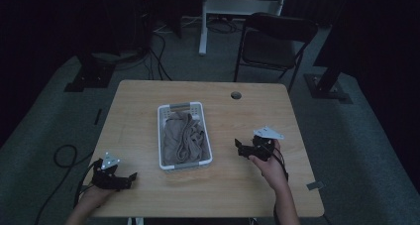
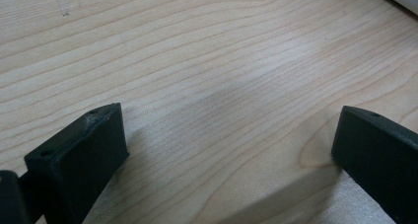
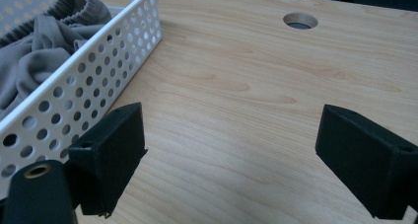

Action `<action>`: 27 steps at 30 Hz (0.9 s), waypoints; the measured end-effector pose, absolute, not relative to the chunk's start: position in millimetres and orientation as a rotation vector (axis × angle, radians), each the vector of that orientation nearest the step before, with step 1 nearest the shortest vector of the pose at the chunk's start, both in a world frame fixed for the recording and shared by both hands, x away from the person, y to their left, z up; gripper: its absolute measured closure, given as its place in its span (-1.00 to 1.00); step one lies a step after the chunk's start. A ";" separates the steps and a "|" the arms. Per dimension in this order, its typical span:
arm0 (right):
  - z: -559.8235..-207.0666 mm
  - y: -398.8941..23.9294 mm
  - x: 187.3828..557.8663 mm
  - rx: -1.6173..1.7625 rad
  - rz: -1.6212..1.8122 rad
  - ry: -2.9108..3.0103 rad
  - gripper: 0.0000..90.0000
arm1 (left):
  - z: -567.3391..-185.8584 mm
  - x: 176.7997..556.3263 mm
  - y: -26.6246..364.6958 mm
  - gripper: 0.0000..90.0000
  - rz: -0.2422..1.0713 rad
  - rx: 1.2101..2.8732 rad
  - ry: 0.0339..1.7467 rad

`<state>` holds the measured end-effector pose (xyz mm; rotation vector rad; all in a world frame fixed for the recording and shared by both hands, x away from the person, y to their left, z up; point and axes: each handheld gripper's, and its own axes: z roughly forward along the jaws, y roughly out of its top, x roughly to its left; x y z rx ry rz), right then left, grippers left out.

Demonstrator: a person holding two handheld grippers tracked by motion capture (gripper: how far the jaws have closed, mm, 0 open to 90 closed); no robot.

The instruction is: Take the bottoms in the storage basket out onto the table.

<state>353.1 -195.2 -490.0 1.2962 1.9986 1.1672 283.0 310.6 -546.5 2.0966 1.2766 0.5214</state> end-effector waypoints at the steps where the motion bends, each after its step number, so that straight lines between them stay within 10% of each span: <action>1: -489.9 -194.2 353.5 1.293 1.168 2.005 -0.75 | -546.5 283.0 310.6 -0.99 0.521 2.097 1.277; 27: -475.2 -153.4 366.9 1.228 1.236 2.046 -0.75 | -546.6 283.0 310.5 -0.99 0.522 2.095 1.277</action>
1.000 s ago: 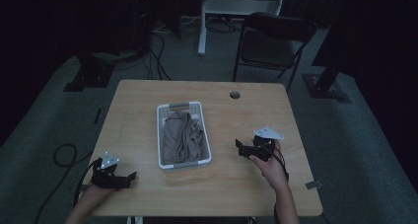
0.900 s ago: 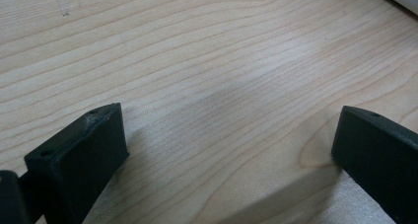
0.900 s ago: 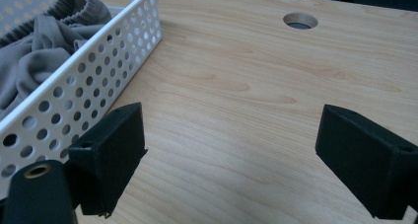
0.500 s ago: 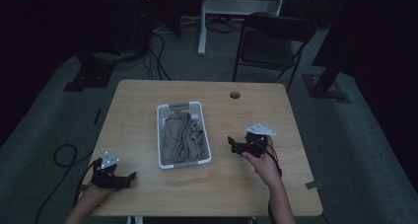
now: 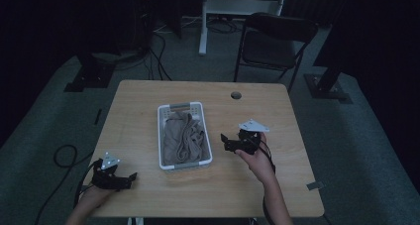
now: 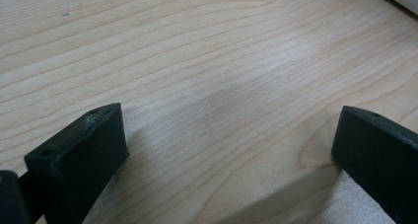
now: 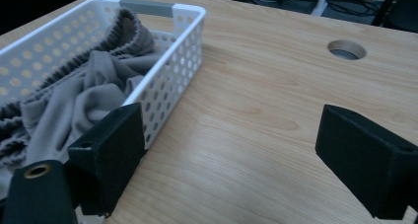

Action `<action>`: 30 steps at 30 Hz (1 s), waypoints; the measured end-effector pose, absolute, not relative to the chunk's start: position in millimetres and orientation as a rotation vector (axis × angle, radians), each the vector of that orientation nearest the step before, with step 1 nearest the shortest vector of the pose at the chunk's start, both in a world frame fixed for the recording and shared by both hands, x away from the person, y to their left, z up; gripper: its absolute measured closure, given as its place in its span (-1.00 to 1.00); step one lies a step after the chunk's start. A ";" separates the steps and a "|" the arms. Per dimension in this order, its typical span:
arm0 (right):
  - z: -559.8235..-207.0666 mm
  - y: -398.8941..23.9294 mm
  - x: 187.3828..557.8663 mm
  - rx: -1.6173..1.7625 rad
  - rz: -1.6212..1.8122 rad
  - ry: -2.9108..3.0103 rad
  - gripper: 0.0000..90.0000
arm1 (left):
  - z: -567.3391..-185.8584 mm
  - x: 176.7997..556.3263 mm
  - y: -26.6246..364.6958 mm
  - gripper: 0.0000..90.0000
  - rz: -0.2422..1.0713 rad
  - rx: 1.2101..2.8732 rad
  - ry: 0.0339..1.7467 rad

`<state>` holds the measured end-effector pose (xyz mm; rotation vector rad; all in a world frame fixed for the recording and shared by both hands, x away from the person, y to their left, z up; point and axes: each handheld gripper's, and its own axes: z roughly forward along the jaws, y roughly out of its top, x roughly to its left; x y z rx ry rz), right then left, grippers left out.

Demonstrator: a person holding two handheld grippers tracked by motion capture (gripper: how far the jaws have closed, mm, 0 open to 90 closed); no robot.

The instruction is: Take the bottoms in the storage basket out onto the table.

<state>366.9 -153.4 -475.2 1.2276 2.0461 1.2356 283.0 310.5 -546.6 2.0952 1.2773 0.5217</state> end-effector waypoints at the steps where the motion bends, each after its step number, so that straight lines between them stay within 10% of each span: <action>1: -475.0 -151.8 367.3 1.224 1.240 2.046 -0.75 | -546.6 283.1 310.5 -0.99 0.522 2.095 1.277; 30: -463.9 -100.2 382.1 1.147 1.287 2.095 -0.75 | -546.6 283.1 310.5 -0.99 0.522 2.095 1.277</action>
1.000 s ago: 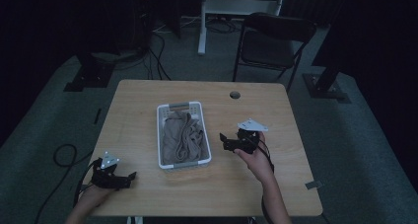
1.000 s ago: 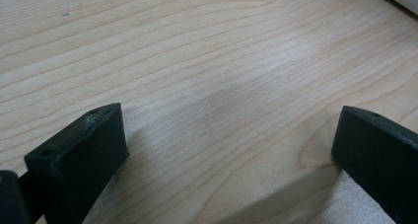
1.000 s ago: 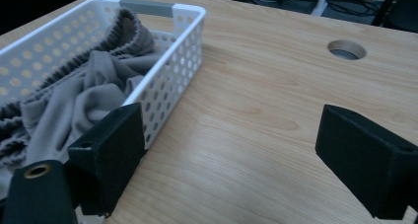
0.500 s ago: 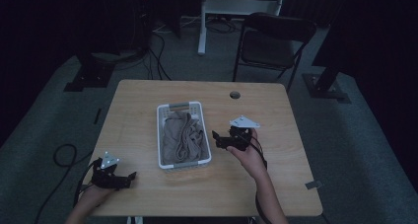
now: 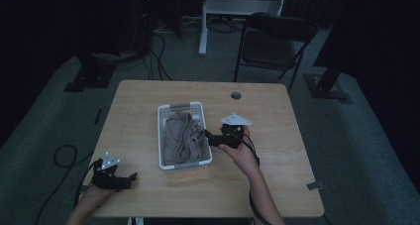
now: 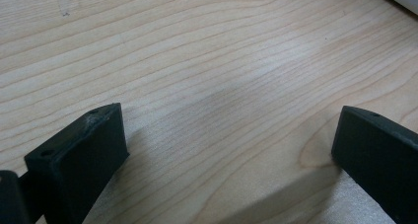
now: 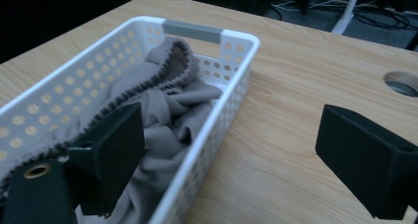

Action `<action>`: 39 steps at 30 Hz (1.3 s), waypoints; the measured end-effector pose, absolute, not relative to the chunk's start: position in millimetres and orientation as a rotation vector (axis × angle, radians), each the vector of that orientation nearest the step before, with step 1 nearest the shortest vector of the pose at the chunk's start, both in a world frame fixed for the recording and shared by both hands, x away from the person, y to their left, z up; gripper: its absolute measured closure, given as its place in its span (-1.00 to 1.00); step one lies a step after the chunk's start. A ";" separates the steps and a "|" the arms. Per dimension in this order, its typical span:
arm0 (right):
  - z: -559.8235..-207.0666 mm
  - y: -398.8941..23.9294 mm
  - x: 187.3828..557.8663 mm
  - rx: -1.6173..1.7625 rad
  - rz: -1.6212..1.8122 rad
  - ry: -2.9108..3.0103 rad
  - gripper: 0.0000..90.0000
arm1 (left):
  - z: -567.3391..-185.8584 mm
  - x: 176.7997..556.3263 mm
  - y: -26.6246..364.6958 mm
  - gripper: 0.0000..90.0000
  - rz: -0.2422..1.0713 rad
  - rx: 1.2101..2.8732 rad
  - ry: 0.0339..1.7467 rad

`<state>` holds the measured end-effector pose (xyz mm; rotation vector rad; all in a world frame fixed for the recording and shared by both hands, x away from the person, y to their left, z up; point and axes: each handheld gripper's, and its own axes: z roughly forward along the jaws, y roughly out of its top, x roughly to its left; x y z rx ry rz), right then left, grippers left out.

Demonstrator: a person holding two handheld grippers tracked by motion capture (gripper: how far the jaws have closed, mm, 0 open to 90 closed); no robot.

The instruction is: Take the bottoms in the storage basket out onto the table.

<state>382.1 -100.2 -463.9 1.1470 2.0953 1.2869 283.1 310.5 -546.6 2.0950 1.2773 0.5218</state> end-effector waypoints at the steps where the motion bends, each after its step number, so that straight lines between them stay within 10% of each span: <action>1: -463.4 -97.5 382.5 1.149 1.290 2.097 -0.75 | -546.6 283.0 310.5 -0.99 0.522 2.095 1.277; 39: -466.4 -11.5 405.3 1.179 1.323 2.108 -0.75 | -546.6 283.0 310.5 -0.99 0.522 2.095 1.277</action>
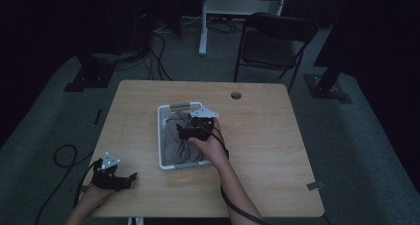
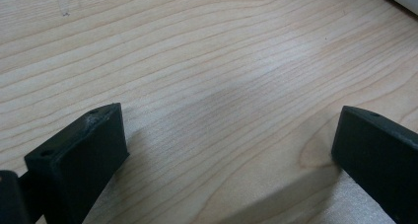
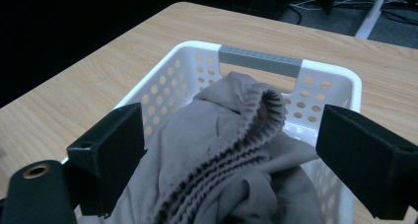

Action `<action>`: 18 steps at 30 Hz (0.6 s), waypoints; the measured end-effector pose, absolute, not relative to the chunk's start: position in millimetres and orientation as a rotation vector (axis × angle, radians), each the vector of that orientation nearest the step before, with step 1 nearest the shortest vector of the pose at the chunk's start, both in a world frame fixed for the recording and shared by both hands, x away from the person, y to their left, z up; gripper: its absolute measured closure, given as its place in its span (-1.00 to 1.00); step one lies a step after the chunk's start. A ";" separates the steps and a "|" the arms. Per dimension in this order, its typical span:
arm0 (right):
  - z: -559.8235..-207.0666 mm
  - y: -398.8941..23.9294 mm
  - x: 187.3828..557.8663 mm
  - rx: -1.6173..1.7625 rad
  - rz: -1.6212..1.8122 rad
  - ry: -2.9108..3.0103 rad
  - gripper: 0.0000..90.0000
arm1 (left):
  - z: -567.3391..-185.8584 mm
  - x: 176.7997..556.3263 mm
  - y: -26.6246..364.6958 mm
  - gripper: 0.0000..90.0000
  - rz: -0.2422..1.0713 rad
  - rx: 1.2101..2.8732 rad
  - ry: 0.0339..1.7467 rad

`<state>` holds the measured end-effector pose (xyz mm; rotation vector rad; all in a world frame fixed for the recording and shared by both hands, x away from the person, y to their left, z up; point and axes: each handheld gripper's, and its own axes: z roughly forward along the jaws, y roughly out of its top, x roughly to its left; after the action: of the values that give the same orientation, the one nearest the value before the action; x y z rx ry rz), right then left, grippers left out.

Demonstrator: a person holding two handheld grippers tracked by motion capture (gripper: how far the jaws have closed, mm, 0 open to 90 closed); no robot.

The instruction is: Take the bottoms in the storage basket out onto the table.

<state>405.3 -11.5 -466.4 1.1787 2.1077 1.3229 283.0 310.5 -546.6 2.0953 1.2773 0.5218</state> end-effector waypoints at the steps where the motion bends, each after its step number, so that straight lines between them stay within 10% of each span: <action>1: -467.3 -9.7 405.7 1.180 1.317 2.108 -0.75 | -546.6 283.0 310.5 -0.99 0.522 2.095 1.277; 18: -485.8 12.2 414.2 1.325 1.227 1.998 -0.75 | -546.6 283.1 310.9 -0.99 0.520 2.098 1.273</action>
<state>414.2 12.2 -485.8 1.3250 1.9981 1.2275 283.1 310.9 -546.6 2.0979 1.2726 0.5203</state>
